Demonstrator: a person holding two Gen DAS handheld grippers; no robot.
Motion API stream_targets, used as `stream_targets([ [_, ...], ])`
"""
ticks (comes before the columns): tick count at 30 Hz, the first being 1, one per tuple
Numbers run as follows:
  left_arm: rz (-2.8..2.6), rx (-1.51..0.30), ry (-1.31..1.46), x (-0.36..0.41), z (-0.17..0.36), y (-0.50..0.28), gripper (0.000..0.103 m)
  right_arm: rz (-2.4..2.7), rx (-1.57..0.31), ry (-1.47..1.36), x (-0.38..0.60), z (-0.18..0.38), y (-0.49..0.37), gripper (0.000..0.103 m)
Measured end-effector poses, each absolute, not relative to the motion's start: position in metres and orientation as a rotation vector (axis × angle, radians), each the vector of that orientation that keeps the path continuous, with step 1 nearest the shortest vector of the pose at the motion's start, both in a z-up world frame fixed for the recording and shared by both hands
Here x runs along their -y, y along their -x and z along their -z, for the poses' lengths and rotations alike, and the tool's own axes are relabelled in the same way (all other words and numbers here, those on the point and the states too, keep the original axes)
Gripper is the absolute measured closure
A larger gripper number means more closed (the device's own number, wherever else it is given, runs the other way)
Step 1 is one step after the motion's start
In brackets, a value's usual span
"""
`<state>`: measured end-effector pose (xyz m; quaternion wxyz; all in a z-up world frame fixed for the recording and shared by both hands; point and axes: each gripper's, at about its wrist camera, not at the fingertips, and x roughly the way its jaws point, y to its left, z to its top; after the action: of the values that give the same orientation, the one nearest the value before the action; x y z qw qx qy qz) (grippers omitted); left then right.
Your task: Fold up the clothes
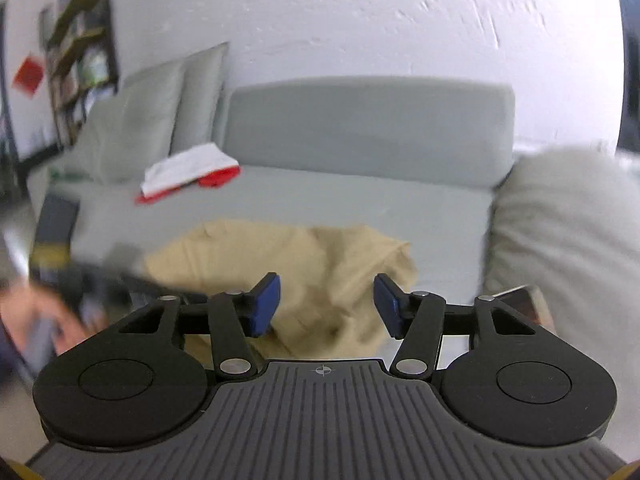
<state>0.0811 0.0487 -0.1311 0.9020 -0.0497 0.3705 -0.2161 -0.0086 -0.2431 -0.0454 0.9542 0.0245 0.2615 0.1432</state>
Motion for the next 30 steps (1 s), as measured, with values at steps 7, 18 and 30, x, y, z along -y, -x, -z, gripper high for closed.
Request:
stream_targets([
  [7,0.459,-0.738,0.069,-0.047,0.13,-0.079,0.093,-0.237,-0.609,0.092,0.172,0.1,-0.061,0.06],
  [18,0.41,-0.632,0.11,-0.059,0.087,-0.111,0.08,-0.198,-0.696,0.123,0.189,0.132,-0.052,0.062],
  [30,0.369,-0.765,0.048,-0.067,0.128,-0.102,0.085,-0.117,-0.593,-0.007,0.198,0.107,-0.039,0.051],
])
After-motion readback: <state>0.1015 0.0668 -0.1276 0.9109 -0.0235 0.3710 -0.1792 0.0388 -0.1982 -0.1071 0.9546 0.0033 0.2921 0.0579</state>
